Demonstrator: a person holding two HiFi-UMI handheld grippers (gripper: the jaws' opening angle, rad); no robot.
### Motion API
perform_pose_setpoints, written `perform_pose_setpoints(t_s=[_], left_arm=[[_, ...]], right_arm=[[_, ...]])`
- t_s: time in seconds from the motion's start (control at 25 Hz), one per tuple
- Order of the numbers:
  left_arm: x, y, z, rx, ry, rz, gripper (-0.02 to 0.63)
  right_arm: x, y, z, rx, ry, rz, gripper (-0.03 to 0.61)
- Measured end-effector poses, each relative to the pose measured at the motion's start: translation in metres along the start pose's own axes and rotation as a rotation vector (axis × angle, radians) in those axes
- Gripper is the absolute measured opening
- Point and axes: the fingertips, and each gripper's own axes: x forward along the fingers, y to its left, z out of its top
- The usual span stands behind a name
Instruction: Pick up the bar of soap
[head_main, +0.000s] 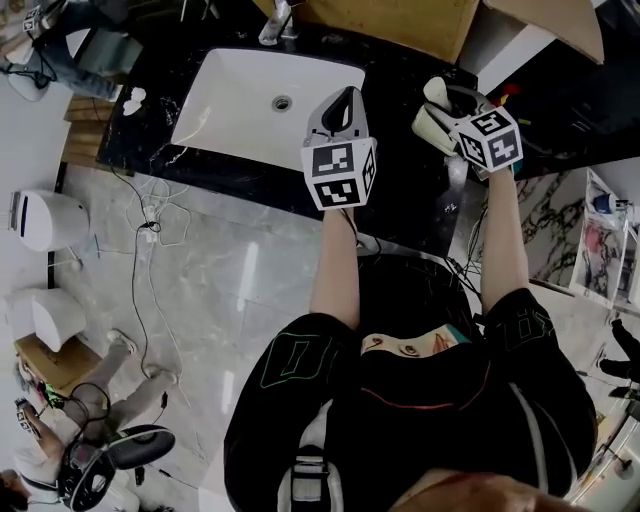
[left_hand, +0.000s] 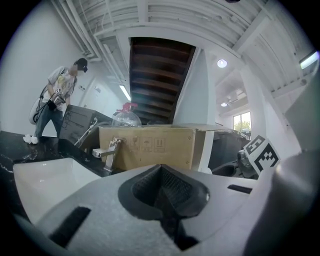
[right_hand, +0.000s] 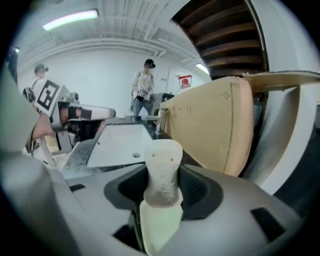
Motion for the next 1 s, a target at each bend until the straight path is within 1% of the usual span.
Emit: perform_pose_setpoints(t_s=[0.12, 0.36, 0.52, 0.64, 0.8, 0.88, 1.0], left_arm=[[-0.001, -0.001, 0.005, 0.011, -0.005, 0.002, 0.008], [-0.005, 0.003, 0.025, 0.051, -0.042, 0.023, 0.008], [-0.008, 0.007, 0.041, 0.099, -0.062, 0.042, 0.008], [-0.010, 0.012, 0.053, 0.134, -0.077, 0.060, 0.008], [-0.011, 0.010, 0.066, 0.181, -0.099, 0.065, 0.008], [-0.011, 0.006, 0.069, 0.198, -0.107, 0.064, 0.008], [-0.009, -0.001, 0.069, 0.209, -0.112, 0.054, 0.008]], right_arm=[[-0.009, 0.002, 0.024, 0.056, -0.114, -0.045, 0.196], [-0.033, -0.005, 0.070, 0.187, -0.341, -0.135, 0.196], [-0.048, -0.006, 0.092, 0.218, -0.472, -0.164, 0.196], [-0.055, -0.005, 0.097, 0.218, -0.520, -0.202, 0.196], [-0.075, -0.015, 0.104, 0.184, -0.554, -0.301, 0.196], [-0.084, -0.018, 0.106, 0.195, -0.576, -0.313, 0.196], [-0.090, -0.022, 0.101, 0.247, -0.599, -0.302, 0.196]])
